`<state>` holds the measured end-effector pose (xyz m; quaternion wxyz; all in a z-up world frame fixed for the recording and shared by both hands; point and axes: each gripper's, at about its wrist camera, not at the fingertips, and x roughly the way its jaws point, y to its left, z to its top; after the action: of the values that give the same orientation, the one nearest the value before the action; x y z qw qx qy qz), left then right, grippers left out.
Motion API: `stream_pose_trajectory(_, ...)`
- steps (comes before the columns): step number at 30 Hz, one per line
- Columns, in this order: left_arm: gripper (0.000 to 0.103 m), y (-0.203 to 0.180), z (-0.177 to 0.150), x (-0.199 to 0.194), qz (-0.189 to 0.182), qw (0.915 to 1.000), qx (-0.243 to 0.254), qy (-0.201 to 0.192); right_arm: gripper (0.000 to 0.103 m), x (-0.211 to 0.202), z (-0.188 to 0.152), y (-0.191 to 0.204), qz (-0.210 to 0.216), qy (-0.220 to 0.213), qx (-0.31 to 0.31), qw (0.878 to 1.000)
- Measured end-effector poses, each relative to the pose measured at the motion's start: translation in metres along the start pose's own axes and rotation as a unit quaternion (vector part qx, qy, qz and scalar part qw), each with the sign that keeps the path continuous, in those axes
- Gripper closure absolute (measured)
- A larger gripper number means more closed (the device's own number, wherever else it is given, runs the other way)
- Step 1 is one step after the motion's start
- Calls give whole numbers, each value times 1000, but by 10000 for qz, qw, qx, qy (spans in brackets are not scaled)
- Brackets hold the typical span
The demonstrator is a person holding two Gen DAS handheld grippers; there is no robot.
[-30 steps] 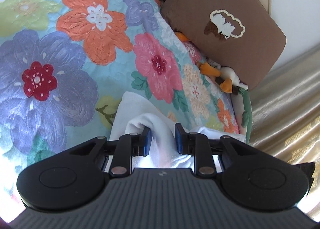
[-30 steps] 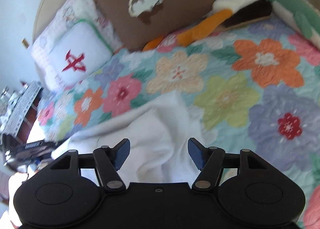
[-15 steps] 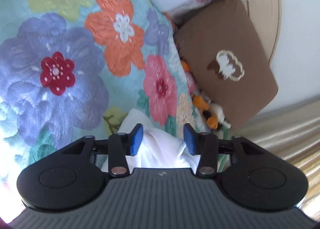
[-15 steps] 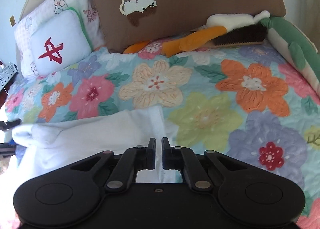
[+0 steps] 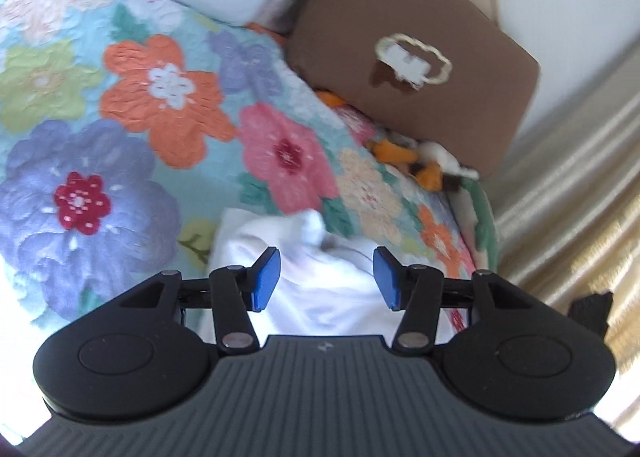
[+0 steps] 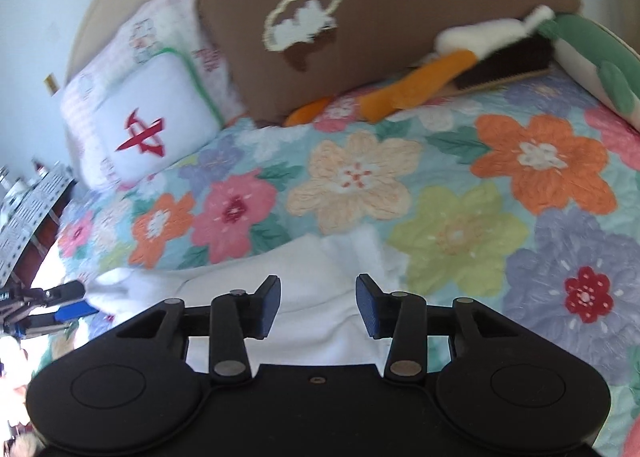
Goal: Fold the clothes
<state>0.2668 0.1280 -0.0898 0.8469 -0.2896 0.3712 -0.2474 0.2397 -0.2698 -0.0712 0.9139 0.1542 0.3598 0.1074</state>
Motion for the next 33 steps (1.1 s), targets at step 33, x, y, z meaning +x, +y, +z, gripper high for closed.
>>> stream_pose_trajectory(33, 31, 20, 6, 67, 1385, 9891, 500, -77, 32, 65, 4, -14, -659, 157, -172, 9976)
